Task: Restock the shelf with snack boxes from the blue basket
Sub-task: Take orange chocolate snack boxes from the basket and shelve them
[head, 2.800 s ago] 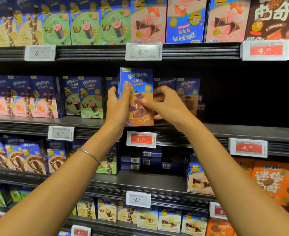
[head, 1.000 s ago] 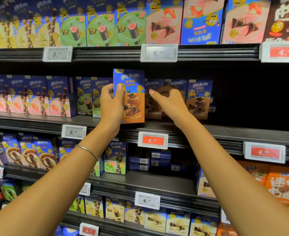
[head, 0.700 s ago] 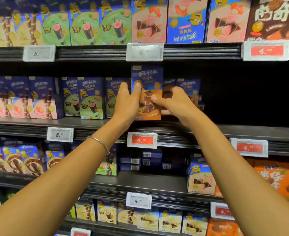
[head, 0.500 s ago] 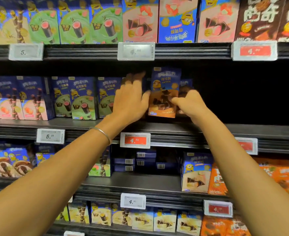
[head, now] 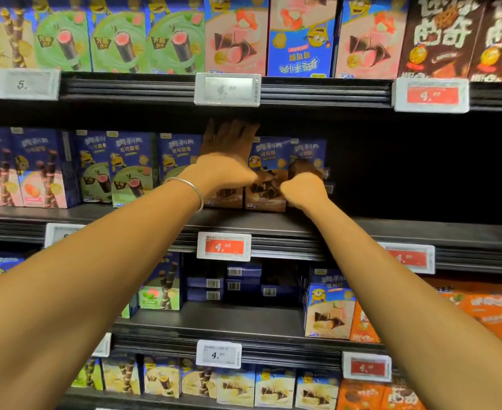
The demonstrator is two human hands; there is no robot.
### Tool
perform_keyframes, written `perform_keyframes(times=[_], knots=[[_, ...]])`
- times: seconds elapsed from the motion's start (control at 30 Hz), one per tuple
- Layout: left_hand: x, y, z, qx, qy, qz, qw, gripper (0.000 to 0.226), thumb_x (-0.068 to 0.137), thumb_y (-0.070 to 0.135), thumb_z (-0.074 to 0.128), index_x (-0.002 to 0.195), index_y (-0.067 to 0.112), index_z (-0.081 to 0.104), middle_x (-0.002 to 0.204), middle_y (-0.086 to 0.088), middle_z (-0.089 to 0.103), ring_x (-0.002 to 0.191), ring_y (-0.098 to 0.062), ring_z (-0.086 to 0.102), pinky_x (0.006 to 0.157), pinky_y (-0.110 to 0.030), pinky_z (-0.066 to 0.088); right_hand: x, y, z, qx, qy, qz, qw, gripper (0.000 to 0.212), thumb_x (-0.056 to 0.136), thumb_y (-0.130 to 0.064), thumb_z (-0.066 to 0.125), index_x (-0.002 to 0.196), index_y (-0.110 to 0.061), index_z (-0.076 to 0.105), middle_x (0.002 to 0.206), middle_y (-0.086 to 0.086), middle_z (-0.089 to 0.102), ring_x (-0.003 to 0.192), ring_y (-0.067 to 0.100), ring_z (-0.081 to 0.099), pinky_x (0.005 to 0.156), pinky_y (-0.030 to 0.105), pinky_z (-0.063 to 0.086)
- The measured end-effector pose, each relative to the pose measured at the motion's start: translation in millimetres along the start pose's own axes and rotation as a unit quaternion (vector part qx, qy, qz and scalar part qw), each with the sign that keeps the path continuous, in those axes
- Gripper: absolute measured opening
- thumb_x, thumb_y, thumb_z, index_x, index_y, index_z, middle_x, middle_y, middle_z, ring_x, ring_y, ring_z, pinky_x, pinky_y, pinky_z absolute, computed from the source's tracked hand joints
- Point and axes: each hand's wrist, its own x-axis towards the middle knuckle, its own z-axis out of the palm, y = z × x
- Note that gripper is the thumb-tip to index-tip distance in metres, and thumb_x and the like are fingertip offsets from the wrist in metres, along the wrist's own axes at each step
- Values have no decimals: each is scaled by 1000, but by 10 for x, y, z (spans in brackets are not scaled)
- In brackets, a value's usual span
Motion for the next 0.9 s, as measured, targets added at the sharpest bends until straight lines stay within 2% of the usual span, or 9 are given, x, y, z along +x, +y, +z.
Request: perform_keyframes(times=[0.1,0.2,0.3,0.4,0.47,0.6,0.77,0.87,0.9], knots=[[88,-21,-15,84,57,38,994,103,82,73,74,161,23,30,163,-12,35,150,-38,34,127,-57,24,18,-13,-14,5,-4,-9,1000,30,87,-14,58,116,-6,64,106,19,68,97,37,64,87,42,57],[137,-1,-25,105,66,45,991,111,76,80,74,161,24,29,164,-10,34,152,-37,32,127,-58,22,65,88,-64,35,-25,5,999,27,90,-18,59,110,-3,70,114,19,69,106,37,65,94,40,55],[143,19,-14,107,54,41,992,114,73,83,75,160,24,30,162,-11,35,150,-38,34,126,-57,25,111,229,-170,77,48,32,995,29,84,-23,65,109,-11,72,116,14,71,108,34,67,95,42,56],[148,33,7,102,40,37,993,112,73,79,79,158,22,33,160,-12,38,148,-39,36,125,-56,28,224,338,-260,49,126,73,988,59,80,-33,74,134,-15,56,142,13,54,133,36,49,108,44,45],[170,30,26,112,33,41,992,111,73,76,81,158,23,31,160,-12,37,148,-39,36,124,-55,30,278,370,-285,85,102,95,987,79,79,-37,81,145,-14,44,150,14,43,138,35,42,112,44,40],[197,17,44,107,19,39,993,112,72,70,86,158,23,30,159,-12,37,146,-39,38,120,-54,37,262,373,-161,170,-78,74,979,54,95,-25,68,143,-6,51,148,12,52,133,29,50,114,42,39],[256,-6,43,130,23,40,990,111,70,72,86,153,20,34,153,-15,38,142,-40,39,117,-54,38,245,350,-135,207,-85,69,972,47,94,-20,69,137,-6,57,142,11,57,128,28,54,113,42,40],[283,-11,33,142,23,44,989,106,70,73,85,149,19,40,151,-15,42,140,-40,42,115,-54,40,246,358,-165,232,-74,65,968,28,90,-20,73,116,-16,64,128,7,63,106,21,59,98,35,46],[291,-13,35,143,24,45,988,105,69,72,86,148,19,41,150,-14,44,140,-40,43,115,-54,40,244,359,-175,240,-72,66,966,30,88,-22,75,116,-18,63,123,5,62,103,19,58,95,34,46]])
